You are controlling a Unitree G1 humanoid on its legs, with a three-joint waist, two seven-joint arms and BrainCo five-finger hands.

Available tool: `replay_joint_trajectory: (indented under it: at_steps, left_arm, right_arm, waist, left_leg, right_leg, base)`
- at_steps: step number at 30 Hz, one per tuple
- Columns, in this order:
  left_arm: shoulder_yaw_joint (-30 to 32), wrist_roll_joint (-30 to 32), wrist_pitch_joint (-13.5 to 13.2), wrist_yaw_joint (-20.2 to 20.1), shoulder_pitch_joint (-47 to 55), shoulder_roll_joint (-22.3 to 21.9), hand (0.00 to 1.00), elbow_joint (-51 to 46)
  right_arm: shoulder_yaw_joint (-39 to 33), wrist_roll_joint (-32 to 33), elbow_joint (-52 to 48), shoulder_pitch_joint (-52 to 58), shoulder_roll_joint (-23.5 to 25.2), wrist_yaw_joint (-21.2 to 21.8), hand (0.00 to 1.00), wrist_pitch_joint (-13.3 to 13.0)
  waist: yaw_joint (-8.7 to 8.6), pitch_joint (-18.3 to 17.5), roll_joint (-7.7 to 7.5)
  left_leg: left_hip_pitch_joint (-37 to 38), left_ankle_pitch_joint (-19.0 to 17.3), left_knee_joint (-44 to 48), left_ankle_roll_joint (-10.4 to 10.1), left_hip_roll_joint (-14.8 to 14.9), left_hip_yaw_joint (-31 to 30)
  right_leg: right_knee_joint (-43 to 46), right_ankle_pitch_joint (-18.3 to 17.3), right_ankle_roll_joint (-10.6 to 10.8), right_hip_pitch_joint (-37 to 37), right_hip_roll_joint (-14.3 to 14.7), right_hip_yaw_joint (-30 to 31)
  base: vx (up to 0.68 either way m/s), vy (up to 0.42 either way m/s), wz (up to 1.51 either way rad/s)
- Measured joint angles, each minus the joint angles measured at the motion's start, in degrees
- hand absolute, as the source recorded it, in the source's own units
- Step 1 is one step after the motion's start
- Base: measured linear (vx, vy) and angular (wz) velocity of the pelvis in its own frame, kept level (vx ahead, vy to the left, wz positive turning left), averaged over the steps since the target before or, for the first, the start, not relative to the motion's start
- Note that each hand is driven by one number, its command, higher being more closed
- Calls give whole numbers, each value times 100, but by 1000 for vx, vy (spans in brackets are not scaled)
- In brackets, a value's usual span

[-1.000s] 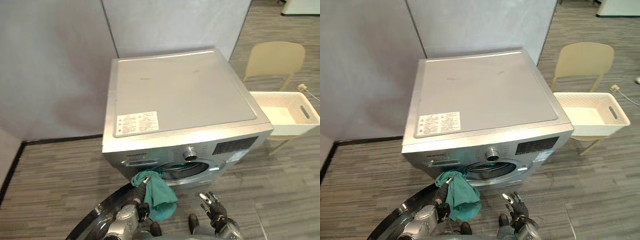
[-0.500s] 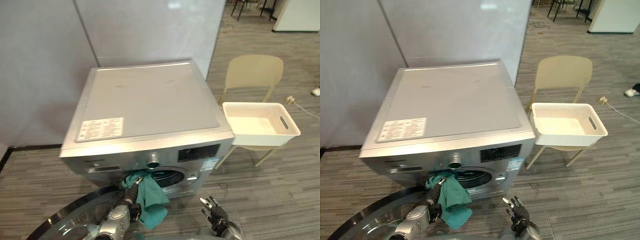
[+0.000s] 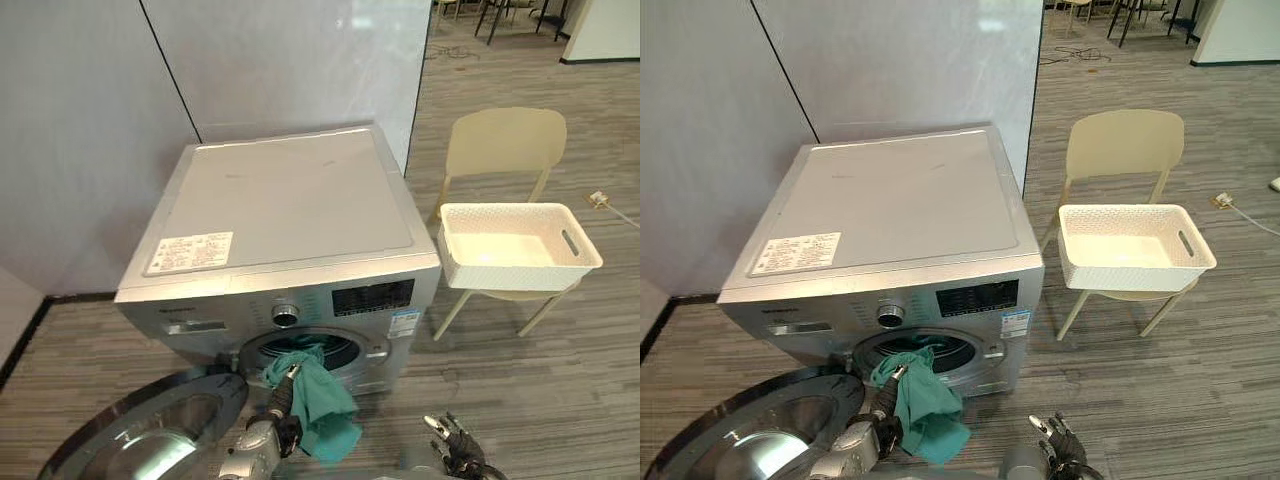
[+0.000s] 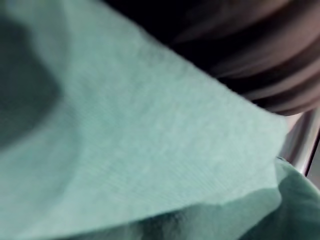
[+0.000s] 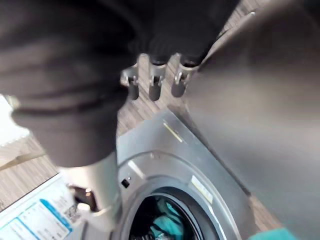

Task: Pick up the laundry basket with both hands and put the clothes into the washing machine.

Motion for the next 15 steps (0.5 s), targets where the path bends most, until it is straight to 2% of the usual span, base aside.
replay_joint_trajectory:
  at_steps: [2, 5, 7, 9, 10, 11, 15]
  left_arm:
    - [-13, 12, 0, 1, -19, 36, 100, 0]
    - [-150, 101, -3, 16, -238, 233, 100, -67]
    - [-199, 101, -23, 21, -568, 280, 100, -121]
    - [-237, 99, -46, 29, -833, 237, 100, -120]
    - [-267, 99, -81, 38, -1112, 220, 100, -115]
    - [-332, 100, -114, 54, -1293, 222, 100, -77]
    - [-462, 132, -214, 181, -1977, 163, 100, 267]
  right_arm:
    - [5, 2, -2, -54, -5, 5, 0, 8]
    - [6, 27, -203, -267, 6, 13, 0, -17]
    - [5, 139, -420, -363, -11, 25, 0, -70]
    - [6, 268, -466, -476, -50, 25, 0, -162]
    - [11, 287, -529, -589, -71, 62, 0, -180]
    - [25, 299, -596, -645, -71, 79, 0, -188]
    - [150, 463, -920, -779, -90, 56, 0, -212]
  waist:
    - [-28, 2, -33]
    - [-174, 341, -80]
    - [-277, 632, -83]
    - [-305, 863, -76]
    - [-419, 1068, -89]
    - [-463, 1184, -77]
    - [-473, 1381, -75]
  left_leg:
    - [-187, -26, 72, -102, -78, 2]
    - [-705, -108, 480, -211, -106, 12]
    - [-1375, -213, 1040, -160, -74, -78]
    - [-1727, -268, 1280, -121, -62, -77]
    - [-1932, -324, 1429, -108, -42, -84]
    - [-2128, -371, 1568, -91, -11, -83]
    - [-2768, -534, 1938, -35, 185, 154]
  right_leg:
    - [4, 30, 48, -250, -40, 121]
    - [226, 169, 85, -752, -79, 241]
    - [542, 177, 101, -1289, -79, 255]
    - [683, 201, 139, -1604, -85, 284]
    - [725, 217, 167, -1763, -84, 291]
    - [750, 235, 187, -1927, -70, 307]
    - [706, 466, 253, -2582, 113, 609]
  base:
    - [20, 103, -12]
    - [15, 57, -12]
    - [0, 0, 0]
    - [-12, 18, -2]
    - [-32, 32, -3]
    - [-62, 44, -8]
    - [-40, 47, -44]
